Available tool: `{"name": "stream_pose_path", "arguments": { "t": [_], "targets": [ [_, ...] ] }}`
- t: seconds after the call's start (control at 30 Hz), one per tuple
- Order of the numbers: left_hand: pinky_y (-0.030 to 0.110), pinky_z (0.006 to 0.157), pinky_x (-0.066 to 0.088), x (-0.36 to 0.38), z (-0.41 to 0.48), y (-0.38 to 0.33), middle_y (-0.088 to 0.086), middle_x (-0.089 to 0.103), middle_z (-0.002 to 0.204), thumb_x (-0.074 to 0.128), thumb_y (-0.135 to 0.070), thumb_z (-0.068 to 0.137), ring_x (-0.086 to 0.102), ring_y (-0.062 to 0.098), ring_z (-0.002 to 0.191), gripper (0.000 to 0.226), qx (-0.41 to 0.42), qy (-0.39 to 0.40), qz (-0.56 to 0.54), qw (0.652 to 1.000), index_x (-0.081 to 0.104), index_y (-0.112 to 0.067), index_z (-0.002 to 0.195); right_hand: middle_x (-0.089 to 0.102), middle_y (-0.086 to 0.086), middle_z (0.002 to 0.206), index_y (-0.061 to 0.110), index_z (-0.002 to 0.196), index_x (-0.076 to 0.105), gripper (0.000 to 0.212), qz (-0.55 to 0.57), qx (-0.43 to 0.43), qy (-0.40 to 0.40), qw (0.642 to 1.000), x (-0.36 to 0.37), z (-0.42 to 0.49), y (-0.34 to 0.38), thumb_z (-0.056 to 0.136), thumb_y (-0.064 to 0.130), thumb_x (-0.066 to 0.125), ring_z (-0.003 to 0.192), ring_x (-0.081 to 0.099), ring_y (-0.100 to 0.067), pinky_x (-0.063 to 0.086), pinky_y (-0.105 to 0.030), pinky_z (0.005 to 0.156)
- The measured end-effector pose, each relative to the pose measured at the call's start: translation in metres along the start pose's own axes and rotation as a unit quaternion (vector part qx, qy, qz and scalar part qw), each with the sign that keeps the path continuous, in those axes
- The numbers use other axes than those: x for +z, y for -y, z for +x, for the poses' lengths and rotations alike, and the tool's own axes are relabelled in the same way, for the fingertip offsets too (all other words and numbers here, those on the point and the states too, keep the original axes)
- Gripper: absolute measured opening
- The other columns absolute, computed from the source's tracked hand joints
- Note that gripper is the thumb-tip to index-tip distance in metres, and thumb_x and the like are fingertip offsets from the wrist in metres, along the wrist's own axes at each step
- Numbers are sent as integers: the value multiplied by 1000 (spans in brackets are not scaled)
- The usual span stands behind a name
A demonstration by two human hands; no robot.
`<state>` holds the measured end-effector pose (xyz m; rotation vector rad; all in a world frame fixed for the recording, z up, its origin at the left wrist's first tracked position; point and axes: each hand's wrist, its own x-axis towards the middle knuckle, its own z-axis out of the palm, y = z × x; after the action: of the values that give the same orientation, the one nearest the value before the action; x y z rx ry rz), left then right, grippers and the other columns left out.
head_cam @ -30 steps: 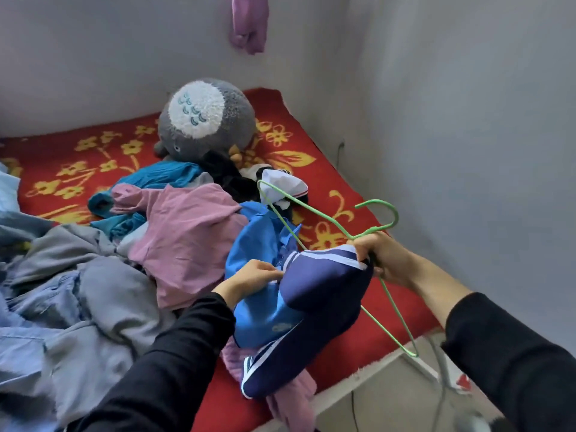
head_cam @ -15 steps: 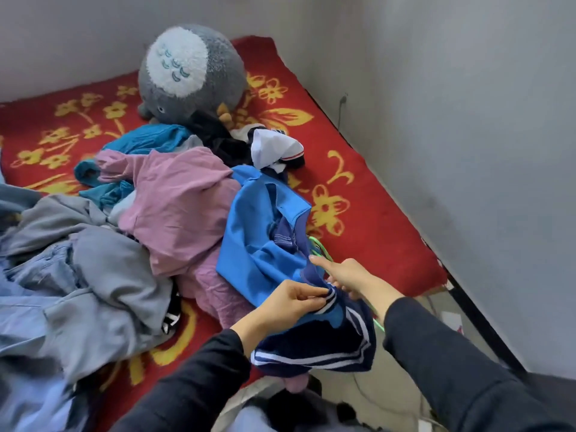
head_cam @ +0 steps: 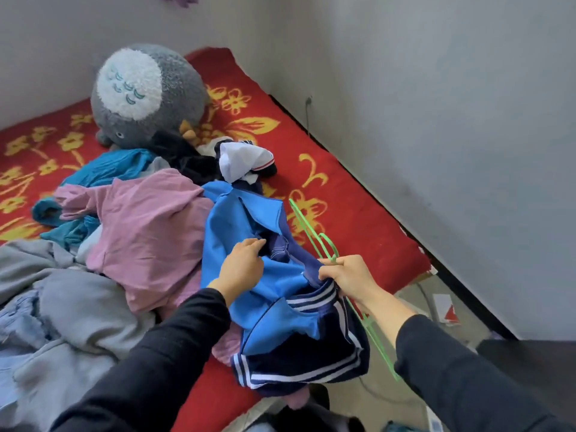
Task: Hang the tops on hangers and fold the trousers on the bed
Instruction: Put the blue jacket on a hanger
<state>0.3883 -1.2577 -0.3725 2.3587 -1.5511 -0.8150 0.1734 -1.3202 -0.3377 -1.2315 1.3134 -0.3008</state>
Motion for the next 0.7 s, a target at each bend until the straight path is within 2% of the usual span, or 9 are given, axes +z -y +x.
{"name": "stream_pose_path", "arguments": {
  "t": [0.1,0.2,0.3,0.37,0.43,0.5,0.57,0.6,0.7],
  "targets": [
    [45,109,28,1,31,-21,0,16,160,45,-8,90,12,22,146,69,126,42,102,986,24,-35,150,65,4,62,0,87,77,22,27,-8,21,999,-10,-10,10,70,-6,63,57,51,-8,36,-23,53],
    [46,113,20,12,52,-37,-4,11,160,54,-13,88,2,20,148,64,212,68,210,952,37,-40,143,66,9,54,-15,87,71,19,31,-20,23,999,-25,-18,17,73,-8,61,48,54,3,38,-10,50],
    [49,113,15,15,66,-38,-7,18,159,57,-25,90,-1,17,148,35,259,33,307,915,57,-34,124,74,-16,82,-6,69,73,12,48,-27,25,998,-43,-26,31,66,1,64,67,64,-6,47,-17,67],
    [50,114,14,7,70,-32,-7,15,160,57,-29,91,-2,19,149,25,236,-10,315,919,64,-33,115,72,-23,90,6,57,72,13,46,-33,35,998,-57,-28,45,68,5,65,66,61,-11,45,-19,61],
    [52,114,16,-8,67,-25,-3,10,161,61,-24,89,-1,23,149,20,206,-69,272,938,67,-30,107,71,-21,81,-2,62,71,15,43,-43,28,998,-68,-28,64,65,12,66,62,54,-17,40,-24,56],
    [55,111,17,-27,58,-18,5,15,161,67,-14,83,6,29,148,14,182,-167,195,949,66,-21,95,66,-31,80,-14,75,67,33,39,-66,10,997,-76,-25,89,59,15,65,65,48,-24,37,-30,59],
    [54,109,17,-51,47,-13,11,21,158,65,-8,82,11,33,146,12,142,-282,100,944,63,-15,91,68,-30,82,-11,71,69,24,44,-101,-13,994,-80,-22,116,62,10,63,65,49,-24,39,-26,58],
    [53,109,19,-66,43,-12,13,28,155,61,-8,84,16,33,145,11,127,-333,50,933,63,-13,93,71,-19,75,-7,68,70,15,49,-121,-21,991,-81,-22,131,66,6,62,60,52,-21,41,-22,54],
    [46,101,33,-130,30,-21,11,63,117,46,-13,90,48,22,116,17,132,-406,-99,899,60,-12,98,63,-2,56,-20,76,62,21,40,-183,-44,981,-75,-25,180,71,0,59,44,47,-9,35,-16,41]
  ]
}}
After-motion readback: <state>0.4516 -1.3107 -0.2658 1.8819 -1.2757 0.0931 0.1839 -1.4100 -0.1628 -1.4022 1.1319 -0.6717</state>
